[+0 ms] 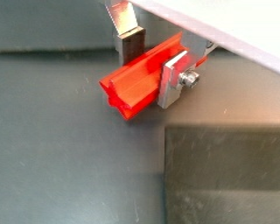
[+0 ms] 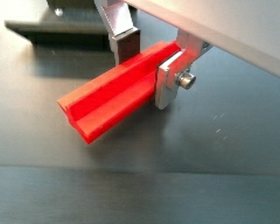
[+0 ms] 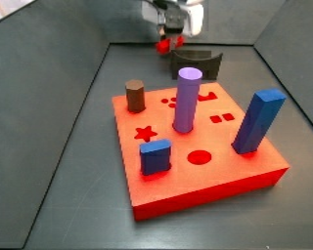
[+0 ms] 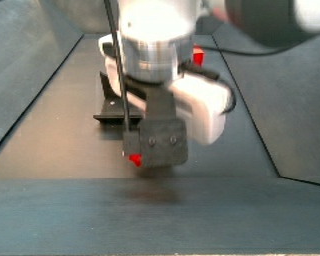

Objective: Pick up the star object. Move up. Place the star object on the fixture. Regrasp the star object. Move to above the board. Insert the star object.
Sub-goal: Move up, then place the star object on the fixture.

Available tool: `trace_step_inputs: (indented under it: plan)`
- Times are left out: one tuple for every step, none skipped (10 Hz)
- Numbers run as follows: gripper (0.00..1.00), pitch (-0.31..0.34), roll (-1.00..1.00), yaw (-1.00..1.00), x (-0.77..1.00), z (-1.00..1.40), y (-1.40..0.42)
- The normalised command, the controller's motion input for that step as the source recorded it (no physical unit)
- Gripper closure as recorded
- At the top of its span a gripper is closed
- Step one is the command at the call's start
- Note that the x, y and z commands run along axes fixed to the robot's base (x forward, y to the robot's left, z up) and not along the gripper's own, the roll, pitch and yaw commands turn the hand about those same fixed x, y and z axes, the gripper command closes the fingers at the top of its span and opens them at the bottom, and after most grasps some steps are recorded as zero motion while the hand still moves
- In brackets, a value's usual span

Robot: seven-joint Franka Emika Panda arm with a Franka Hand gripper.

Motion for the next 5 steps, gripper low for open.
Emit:
trace_step_inputs:
  plan:
    - [1.0, 0.025, 0.0, -0.01, -0.04, 0.48, 0.02]
    - [1.0, 0.026, 0.0, -0.01, -0.03, 0.32, 0.02]
    - [1.0, 0.0, 0.0, 0.0, 0.0, 1.0, 0.0]
    - [1.0, 0.002, 0.0, 0.0, 0.0, 1.0, 0.0]
    - [1.0, 0.02, -0.01, 0.0, -0.01, 1.0, 0.0]
